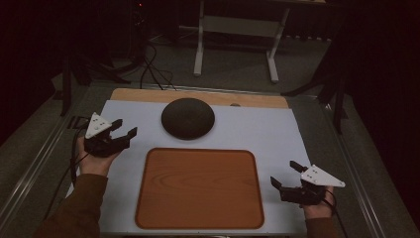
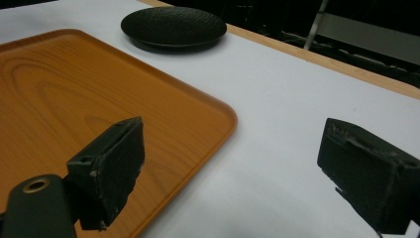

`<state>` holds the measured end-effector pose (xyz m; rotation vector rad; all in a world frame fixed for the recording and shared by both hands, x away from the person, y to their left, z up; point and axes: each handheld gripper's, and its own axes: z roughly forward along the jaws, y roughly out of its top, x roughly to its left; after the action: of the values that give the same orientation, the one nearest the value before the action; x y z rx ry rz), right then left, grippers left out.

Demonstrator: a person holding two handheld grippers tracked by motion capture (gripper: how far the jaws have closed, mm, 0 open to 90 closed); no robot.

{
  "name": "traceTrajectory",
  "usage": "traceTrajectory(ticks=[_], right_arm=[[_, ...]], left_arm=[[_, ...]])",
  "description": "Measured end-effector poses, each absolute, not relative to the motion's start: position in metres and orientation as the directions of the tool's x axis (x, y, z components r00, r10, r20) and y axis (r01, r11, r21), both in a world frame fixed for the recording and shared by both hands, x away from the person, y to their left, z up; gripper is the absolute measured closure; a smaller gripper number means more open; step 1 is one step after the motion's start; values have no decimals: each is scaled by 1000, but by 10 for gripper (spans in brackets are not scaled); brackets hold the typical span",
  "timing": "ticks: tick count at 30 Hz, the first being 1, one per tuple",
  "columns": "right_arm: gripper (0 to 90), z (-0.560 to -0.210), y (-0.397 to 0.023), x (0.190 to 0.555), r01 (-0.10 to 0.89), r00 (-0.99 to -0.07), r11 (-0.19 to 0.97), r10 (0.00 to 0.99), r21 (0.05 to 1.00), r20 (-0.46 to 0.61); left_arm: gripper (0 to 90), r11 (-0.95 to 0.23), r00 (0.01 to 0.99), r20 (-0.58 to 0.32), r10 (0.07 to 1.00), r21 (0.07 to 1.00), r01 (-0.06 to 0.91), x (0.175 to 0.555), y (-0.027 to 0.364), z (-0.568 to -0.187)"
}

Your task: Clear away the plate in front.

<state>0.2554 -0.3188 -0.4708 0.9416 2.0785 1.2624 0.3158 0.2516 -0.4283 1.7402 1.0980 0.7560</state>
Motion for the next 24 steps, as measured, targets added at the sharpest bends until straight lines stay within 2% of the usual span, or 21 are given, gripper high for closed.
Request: traceTrajectory(ticks=[24], right_arm=[[107,-472,-323,256,296,-611,315,788,902,-75]], left_arm=[[410,-184,416,-4,909,894,409,369,222,-444]])
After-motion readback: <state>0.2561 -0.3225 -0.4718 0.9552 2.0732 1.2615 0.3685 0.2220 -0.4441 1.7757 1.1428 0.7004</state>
